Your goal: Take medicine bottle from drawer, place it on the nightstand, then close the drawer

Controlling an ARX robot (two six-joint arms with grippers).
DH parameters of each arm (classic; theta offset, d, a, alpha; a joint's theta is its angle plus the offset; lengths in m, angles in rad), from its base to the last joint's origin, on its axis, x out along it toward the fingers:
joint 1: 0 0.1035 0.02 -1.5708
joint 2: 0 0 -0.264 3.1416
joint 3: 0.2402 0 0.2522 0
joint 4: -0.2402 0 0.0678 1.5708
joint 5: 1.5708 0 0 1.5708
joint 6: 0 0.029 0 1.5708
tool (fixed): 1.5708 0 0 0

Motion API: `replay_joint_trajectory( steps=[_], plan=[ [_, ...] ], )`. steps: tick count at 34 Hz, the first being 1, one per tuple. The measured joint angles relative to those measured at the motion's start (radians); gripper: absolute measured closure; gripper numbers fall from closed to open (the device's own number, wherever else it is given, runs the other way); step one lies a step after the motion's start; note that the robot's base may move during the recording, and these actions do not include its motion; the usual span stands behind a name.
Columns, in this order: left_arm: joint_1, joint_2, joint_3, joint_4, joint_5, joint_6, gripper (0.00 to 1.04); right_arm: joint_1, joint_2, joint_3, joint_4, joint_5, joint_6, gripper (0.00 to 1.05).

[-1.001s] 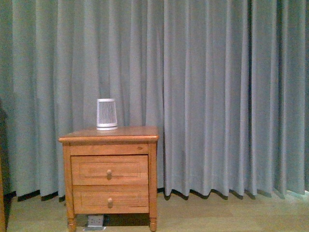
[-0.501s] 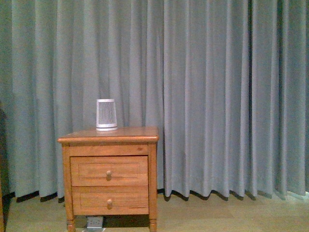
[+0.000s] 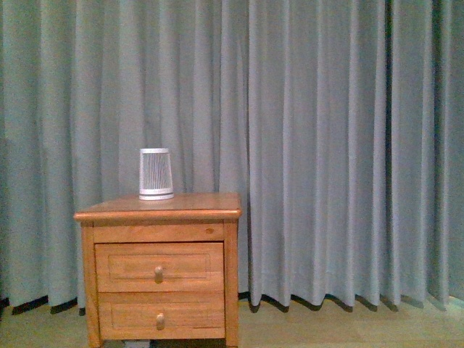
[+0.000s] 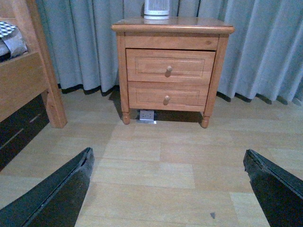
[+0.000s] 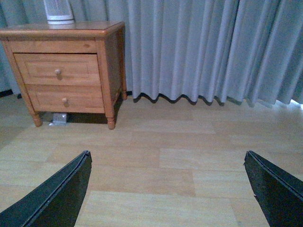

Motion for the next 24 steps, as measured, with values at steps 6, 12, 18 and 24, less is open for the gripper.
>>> replay_joint_trajectory(
  steps=[6,12,18,24],
  plan=[
    [0.0,0.0,0.0,0.0,0.0,0.0,0.07,0.0,0.0,0.0,0.0,0.0,0.0,0.07],
    [0.0,0.0,0.0,0.0,0.0,0.0,0.07,0.0,0.0,0.0,0.0,0.0,0.0,0.07],
    [0.0,0.0,0.0,0.0,0.0,0.0,0.07,0.0,0.0,0.0,0.0,0.0,0.0,0.07],
    [0.0,0.0,0.0,0.0,0.0,0.0,0.07,0.0,0.0,0.0,0.0,0.0,0.0,0.07]
  ],
)
